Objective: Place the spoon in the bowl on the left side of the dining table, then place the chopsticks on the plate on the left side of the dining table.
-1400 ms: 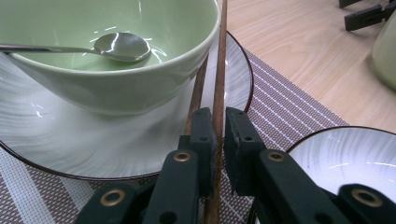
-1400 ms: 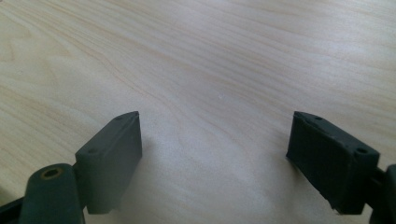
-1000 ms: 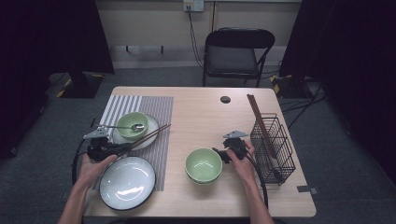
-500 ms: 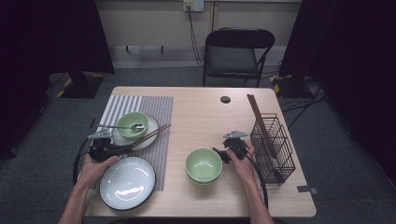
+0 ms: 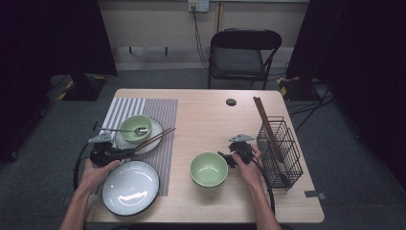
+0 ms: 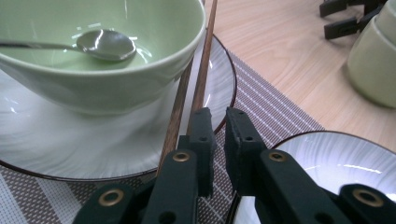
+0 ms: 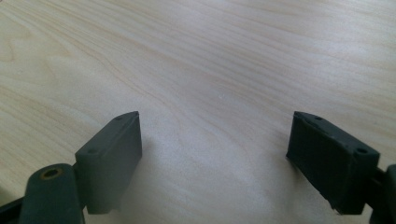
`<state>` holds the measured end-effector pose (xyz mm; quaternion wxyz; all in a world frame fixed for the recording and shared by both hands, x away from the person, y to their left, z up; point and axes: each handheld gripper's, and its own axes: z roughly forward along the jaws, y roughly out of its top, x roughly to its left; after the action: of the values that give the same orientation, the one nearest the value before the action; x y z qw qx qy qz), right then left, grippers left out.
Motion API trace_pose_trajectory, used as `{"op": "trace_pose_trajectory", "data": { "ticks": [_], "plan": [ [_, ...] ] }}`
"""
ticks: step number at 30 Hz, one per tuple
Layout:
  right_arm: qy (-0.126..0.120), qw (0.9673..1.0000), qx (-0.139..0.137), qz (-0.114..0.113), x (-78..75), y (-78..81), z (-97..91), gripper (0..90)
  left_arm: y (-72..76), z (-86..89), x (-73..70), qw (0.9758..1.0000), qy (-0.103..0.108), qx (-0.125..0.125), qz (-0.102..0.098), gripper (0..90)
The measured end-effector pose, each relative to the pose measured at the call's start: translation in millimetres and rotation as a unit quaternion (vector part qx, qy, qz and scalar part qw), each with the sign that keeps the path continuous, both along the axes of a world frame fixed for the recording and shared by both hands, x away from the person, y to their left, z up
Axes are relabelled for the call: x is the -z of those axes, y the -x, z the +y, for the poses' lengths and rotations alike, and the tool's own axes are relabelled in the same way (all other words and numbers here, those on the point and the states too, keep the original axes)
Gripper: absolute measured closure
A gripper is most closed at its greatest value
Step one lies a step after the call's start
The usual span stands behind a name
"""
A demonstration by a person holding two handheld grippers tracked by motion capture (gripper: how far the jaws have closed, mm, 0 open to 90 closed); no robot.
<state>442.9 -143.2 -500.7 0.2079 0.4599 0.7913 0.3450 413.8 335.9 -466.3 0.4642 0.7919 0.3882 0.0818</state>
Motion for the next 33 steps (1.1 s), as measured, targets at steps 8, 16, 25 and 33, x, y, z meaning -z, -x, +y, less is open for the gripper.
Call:
{"op": "trace_pose_trajectory", "data": {
  "ticks": [8, 16, 25, 33],
  "plan": [
    [0.0, 1.0, 0.0, 0.0, 0.0, 0.0, 0.0, 17.2, -0.7, -0.5, 1.3, 0.9999, 0.001, 0.006, 0.008, 81.4],
    [0.0, 1.0, 0.0, 0.0, 0.0, 0.0, 0.0, 17.2, -0.1, 4.3, 3.5, 0.9999, -0.006, -0.005, 0.008, 81.4],
    [0.0, 1.0, 0.0, 0.0, 0.0, 0.0, 0.0, 17.2, 1.2, 8.8, 5.1, 0.9998, -0.009, -0.017, 0.009, 81.0],
    [0.0, 1.0, 0.0, 0.0, 0.0, 0.0, 0.0, 17.2, 3.8, 19.9, 1.8, 0.9992, 0.005, -0.04, -0.003, 82.1]
  ]
}}
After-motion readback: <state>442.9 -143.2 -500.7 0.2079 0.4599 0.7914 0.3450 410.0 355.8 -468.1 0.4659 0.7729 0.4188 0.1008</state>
